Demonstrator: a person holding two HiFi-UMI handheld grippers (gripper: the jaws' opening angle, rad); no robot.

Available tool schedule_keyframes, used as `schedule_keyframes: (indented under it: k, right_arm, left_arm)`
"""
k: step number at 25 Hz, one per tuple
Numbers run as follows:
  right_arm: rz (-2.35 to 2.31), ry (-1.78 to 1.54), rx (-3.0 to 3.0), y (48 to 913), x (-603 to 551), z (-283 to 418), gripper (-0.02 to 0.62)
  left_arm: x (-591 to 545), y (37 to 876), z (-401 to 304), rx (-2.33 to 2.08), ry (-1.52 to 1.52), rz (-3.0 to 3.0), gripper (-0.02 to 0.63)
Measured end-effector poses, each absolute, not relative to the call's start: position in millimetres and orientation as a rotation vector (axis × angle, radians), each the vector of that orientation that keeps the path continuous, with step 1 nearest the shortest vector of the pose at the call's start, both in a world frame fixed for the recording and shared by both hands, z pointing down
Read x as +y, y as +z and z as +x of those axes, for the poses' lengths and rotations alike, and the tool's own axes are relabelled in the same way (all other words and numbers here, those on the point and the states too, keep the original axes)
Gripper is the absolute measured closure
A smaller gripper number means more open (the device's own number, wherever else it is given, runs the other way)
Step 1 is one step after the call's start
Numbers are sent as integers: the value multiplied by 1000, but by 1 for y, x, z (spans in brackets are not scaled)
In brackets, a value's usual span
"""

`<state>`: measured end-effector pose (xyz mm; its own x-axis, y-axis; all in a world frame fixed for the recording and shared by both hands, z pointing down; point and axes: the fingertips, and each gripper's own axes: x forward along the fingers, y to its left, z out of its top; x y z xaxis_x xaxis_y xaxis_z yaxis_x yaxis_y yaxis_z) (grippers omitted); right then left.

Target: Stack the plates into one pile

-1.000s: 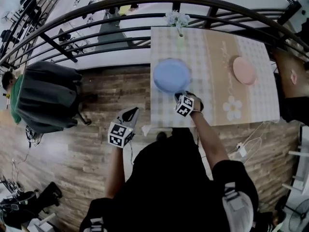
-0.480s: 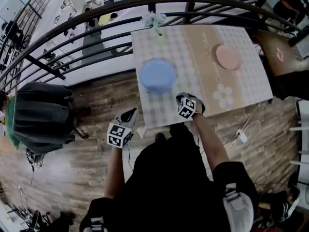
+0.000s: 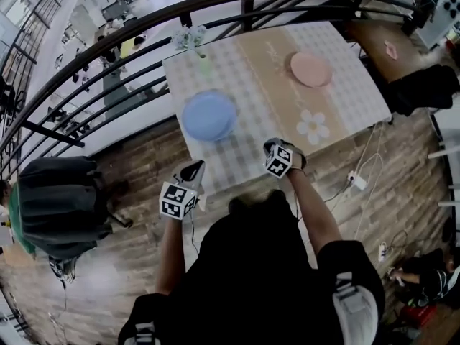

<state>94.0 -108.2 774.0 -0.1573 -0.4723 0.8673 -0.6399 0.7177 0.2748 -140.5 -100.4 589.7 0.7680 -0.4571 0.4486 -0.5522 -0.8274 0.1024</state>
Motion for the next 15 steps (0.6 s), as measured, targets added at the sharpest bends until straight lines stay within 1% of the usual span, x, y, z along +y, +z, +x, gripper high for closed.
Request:
schedule_keyframes:
  k: [6, 15]
  right_arm:
    - [928, 202, -1754, 772, -86, 149, 597]
    - [927, 204, -1730, 772, -50, 213, 597]
  left_arm:
    - [-96, 590, -92, -714, 619, 2769, 605]
    - [-72, 587, -27, -666, 631, 2782, 604]
